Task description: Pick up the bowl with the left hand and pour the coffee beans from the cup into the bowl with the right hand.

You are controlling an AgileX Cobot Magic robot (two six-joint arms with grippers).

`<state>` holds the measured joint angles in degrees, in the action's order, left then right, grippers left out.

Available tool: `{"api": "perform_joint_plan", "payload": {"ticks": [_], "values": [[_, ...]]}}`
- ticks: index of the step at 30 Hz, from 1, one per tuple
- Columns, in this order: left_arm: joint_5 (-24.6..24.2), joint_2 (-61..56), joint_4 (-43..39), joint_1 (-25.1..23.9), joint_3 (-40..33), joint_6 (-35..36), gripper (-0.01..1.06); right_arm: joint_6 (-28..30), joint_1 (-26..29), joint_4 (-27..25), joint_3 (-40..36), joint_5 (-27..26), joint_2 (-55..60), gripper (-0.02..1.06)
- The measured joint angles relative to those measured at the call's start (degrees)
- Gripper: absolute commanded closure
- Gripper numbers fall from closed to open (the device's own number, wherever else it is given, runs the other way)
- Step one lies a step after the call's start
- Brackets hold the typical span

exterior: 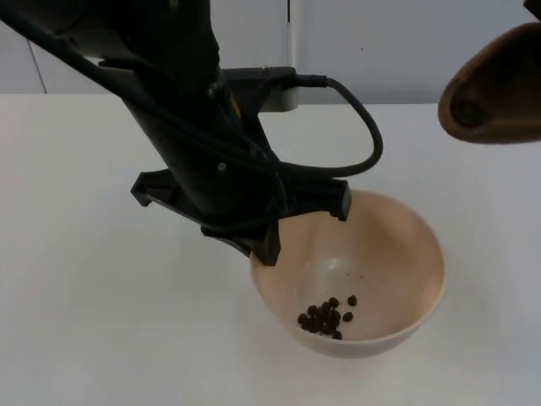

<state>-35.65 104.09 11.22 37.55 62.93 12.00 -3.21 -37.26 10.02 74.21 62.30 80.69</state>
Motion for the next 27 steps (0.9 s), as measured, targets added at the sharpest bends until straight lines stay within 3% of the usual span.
{"api": "perform_joint_plan", "payload": {"ticks": [3,9,14,18,27], "values": [[-0.6,0.0,0.0,0.0,0.0,0.0,1.05,1.6,2.6,-3.8,0.0,-0.4,0.0,1.04],[-1.5,0.0,-1.2,0.0,0.0,1.5,1.05,2.7,5.2,-5.8,0.0,-0.6,0.0,1.04],[-3.9,0.0,-11.9,0.0,0.0,10.9,1.05,3.2,7.1,-5.9,0.0,-1.4,0.0,1.04],[-5.5,0.0,-15.6,-0.5,0.0,14.2,1.05,2.8,7.2,-5.9,0.0,-2.3,0.8,1.04],[-3.8,0.0,-13.3,-6.1,-2.5,13.1,1.05,2.7,7.2,-6.6,0.0,-5.3,6.1,1.04]]}}
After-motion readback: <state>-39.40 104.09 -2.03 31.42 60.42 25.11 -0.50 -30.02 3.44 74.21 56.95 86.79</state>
